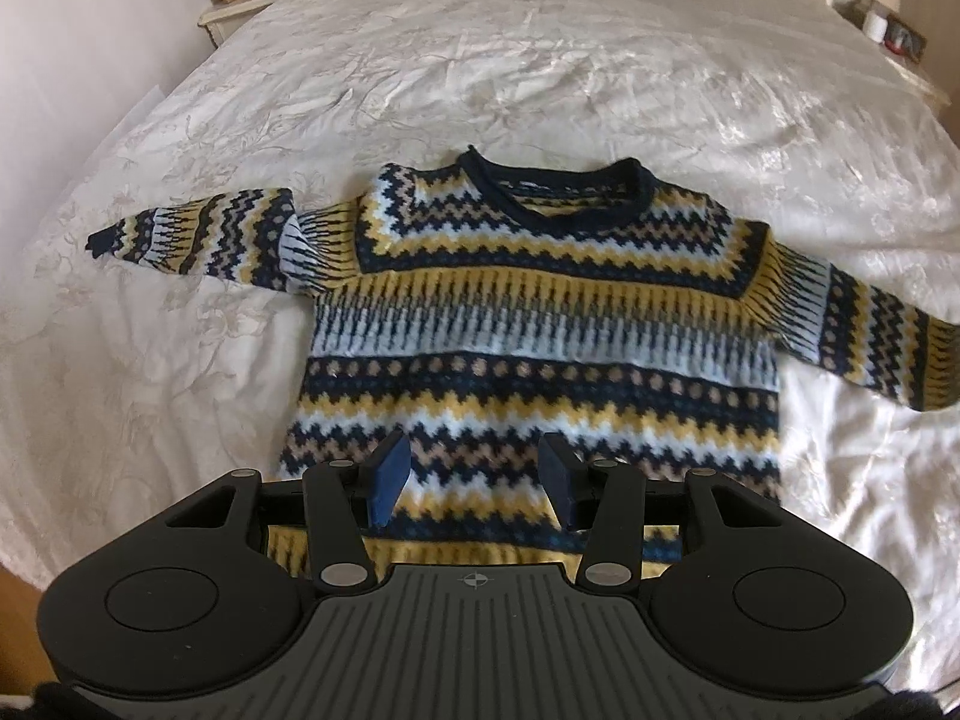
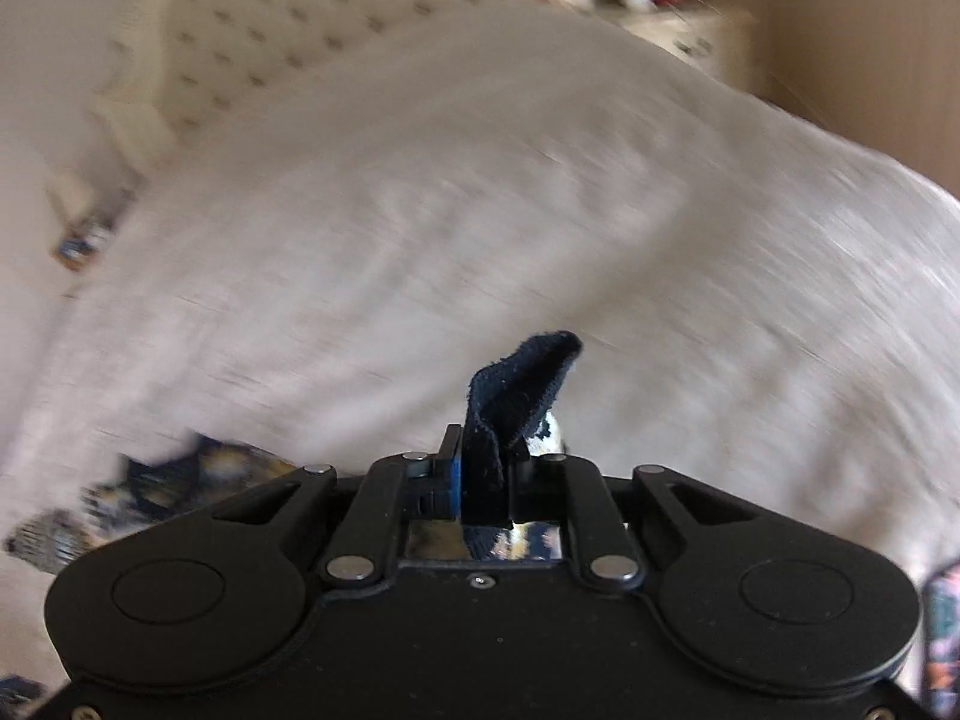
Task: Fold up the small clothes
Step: 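Carry the held sleeve with the right tool across the sweater chest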
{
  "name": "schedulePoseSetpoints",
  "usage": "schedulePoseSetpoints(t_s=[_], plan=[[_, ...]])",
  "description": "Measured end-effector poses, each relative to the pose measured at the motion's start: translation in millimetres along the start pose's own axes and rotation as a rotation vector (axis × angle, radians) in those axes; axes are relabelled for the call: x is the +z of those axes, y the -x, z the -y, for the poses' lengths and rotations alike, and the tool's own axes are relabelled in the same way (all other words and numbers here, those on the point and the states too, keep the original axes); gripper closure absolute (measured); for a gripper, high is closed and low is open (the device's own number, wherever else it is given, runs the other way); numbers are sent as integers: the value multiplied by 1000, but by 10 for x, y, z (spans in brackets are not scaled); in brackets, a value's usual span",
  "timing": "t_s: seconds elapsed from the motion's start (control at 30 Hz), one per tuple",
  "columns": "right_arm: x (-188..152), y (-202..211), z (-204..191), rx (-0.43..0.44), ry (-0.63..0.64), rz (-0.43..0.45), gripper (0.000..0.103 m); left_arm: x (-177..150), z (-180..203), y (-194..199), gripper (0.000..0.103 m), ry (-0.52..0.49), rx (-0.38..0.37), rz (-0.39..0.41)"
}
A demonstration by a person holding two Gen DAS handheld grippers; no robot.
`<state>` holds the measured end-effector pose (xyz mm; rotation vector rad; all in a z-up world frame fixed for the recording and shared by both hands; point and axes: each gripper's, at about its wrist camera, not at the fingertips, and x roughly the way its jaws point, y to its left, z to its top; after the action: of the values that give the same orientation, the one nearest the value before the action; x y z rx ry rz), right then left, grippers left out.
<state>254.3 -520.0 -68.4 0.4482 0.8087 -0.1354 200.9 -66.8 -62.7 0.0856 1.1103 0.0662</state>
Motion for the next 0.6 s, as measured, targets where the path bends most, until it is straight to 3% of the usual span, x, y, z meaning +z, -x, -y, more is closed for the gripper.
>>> schedulePoseSetpoints(t_s=[0.13,0.3,0.43,0.6], plan=[[144,76,-1028,99,67,53,83,88,-372,-126,57,-11,-41,4],[30,-162,-2277,223,151,36,83,202,-988,-282,57,-4,-40,16],[-242,-635,-3267,322,211,-36,83,275,-1447,-405,57,7,-2,26],[-718,-1229,-4188,389,286,-145,83,316,-1973,-559,57,28,33,18]])
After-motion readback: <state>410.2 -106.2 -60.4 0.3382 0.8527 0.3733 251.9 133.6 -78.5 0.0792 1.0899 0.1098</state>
